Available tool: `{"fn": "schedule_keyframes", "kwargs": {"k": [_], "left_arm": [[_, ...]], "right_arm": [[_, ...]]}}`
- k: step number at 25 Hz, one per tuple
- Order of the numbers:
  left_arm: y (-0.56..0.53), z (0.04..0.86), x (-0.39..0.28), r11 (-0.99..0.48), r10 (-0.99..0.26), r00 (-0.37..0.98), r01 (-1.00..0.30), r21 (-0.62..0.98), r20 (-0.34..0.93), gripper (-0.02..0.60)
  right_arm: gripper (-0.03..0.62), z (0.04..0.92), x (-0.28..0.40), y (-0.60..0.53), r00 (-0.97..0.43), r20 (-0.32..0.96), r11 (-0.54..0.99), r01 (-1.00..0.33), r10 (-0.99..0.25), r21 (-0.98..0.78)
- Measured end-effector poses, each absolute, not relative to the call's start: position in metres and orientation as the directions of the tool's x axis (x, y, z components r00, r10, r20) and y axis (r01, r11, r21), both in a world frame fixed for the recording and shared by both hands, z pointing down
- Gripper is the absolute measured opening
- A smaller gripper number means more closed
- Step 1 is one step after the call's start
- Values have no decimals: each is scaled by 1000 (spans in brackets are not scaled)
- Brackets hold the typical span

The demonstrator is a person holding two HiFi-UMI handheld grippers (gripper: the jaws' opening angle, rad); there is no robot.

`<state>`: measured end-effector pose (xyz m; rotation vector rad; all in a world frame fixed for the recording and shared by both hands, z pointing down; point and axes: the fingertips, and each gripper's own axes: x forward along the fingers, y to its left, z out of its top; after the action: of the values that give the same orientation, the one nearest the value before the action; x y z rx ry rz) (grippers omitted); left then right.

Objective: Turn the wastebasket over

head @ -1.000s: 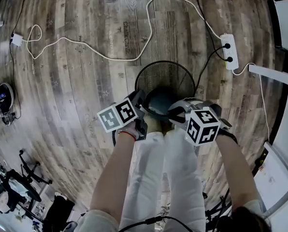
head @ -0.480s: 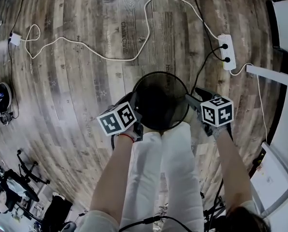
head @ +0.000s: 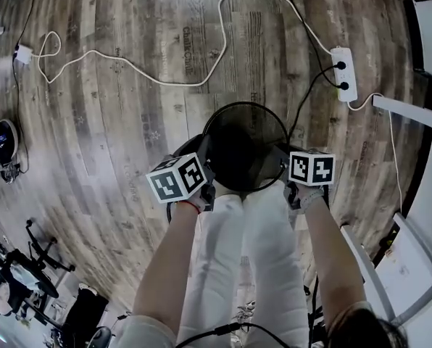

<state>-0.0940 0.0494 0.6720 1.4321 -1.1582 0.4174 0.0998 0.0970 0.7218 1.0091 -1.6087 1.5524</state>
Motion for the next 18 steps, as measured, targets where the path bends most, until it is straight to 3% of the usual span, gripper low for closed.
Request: {"fn": "schedule_keyframes", "kwargs": {"k": [3, 8, 13, 18], "left_arm": [[53, 671, -93, 186, -387, 453, -815, 550, 803, 58], [66, 672, -82, 205, -377, 475, -794, 572, 795, 48], [69, 678, -76, 211, -389, 464, -796, 568, 796, 40], [57, 680, -79, 204, -415, 435, -811, 548, 799, 40]], "right_arm": [[63, 720, 107, 96, -419, 904, -12, -907, -89, -422], [26, 707, 124, 72, -364, 903, -20, -926, -228, -378], [25, 699, 130, 48, -367, 878, 104, -930, -309, -352], [26, 703, 131, 34, -377, 862, 126, -926, -338, -356]]}}
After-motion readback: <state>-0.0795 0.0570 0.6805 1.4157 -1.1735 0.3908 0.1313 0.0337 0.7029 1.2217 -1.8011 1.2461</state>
